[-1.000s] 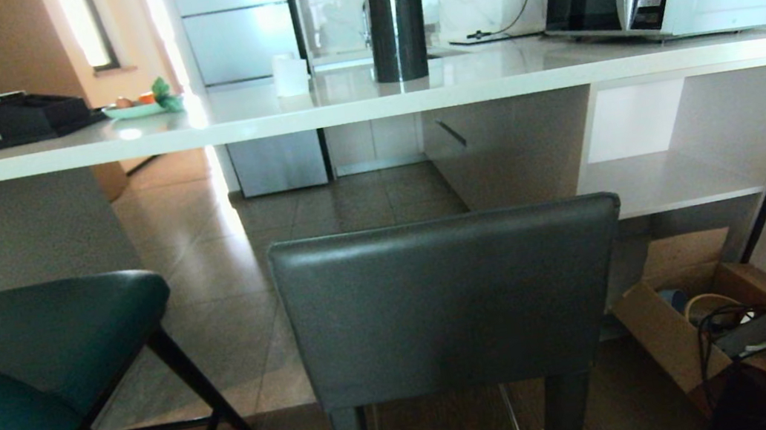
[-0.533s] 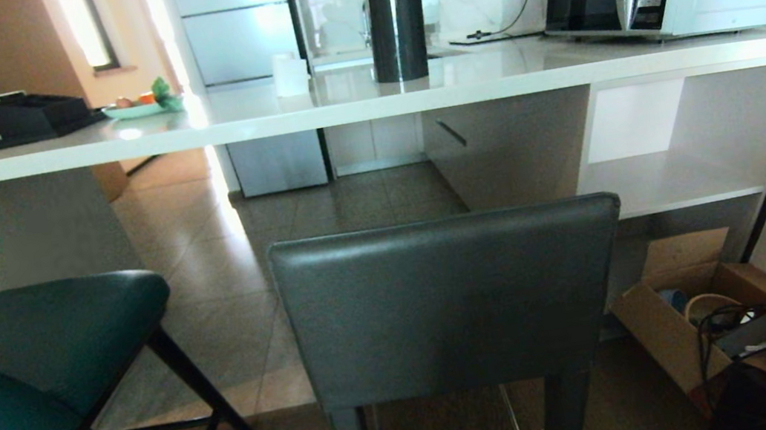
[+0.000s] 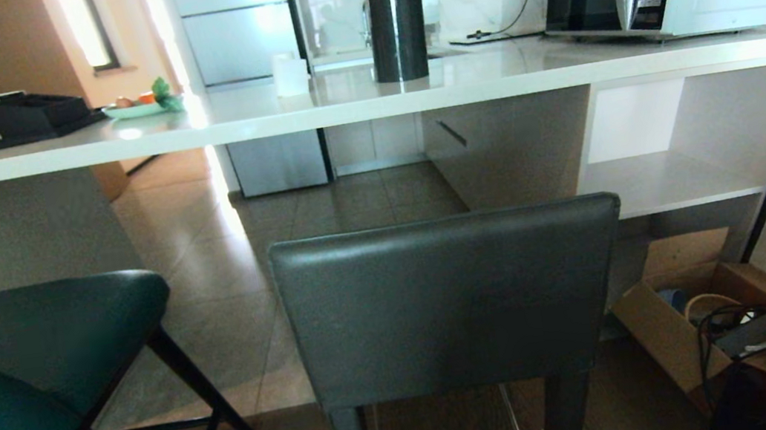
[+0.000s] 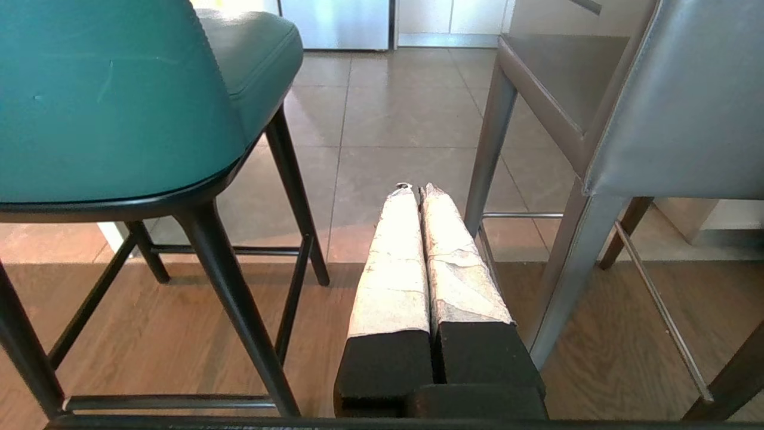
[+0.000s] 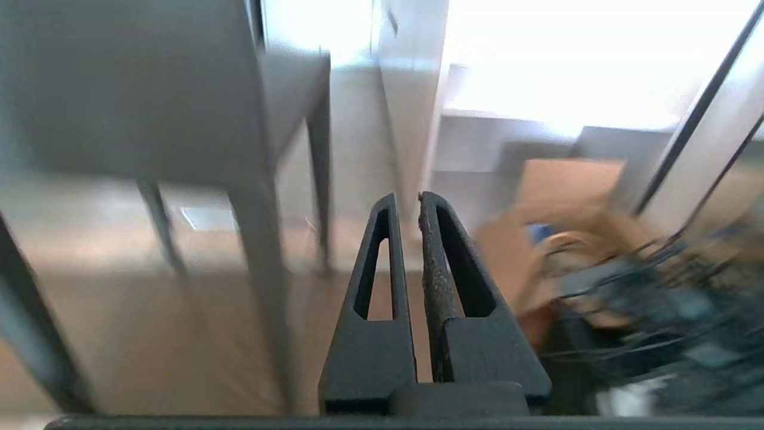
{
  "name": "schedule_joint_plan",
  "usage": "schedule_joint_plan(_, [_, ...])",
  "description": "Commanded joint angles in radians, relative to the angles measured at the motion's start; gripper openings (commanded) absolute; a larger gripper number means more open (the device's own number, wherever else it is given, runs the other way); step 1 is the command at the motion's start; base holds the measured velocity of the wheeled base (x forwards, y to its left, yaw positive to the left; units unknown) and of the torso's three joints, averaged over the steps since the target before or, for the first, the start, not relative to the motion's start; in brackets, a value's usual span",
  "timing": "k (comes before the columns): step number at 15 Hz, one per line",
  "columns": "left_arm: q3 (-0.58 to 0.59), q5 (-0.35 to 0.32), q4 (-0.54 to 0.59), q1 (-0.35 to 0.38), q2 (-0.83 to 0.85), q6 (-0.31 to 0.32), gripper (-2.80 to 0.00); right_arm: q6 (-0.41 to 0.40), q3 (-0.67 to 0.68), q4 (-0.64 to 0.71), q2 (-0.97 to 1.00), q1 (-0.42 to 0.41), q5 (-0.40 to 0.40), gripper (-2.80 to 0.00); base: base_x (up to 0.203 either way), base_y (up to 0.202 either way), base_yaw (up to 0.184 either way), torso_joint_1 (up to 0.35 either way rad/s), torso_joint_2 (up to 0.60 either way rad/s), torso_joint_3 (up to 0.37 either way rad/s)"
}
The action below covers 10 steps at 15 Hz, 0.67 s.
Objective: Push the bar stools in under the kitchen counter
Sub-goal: Push the blue chair back under the dining table
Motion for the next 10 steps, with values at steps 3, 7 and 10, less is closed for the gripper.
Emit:
schedule_joint_plan(3, [0.003, 0.000, 0.000, 0.001, 0.001, 0.000, -2.80, 0.067, 0.018, 0.018, 0.001, 0.000, -0.013, -2.80, 0.000, 0.000, 0.000, 0.000, 0.00, 0.000])
schedule_joint_plan(7, [0.003, 0.000, 0.000, 0.000, 0.001, 0.000, -2.80, 0.014, 0.018, 0.020, 0.001, 0.000, -0.008, -2.80, 0.000, 0.000, 0.000, 0.000, 0.00, 0.000])
schedule_joint_plan(10, [0.003, 0.000, 0.000, 0.001, 0.001, 0.000, -2.80, 0.015, 0.018, 0.020, 0.001, 0.000, -0.007, -2.80, 0.000, 0.000, 0.000, 0.000, 0.00, 0.000])
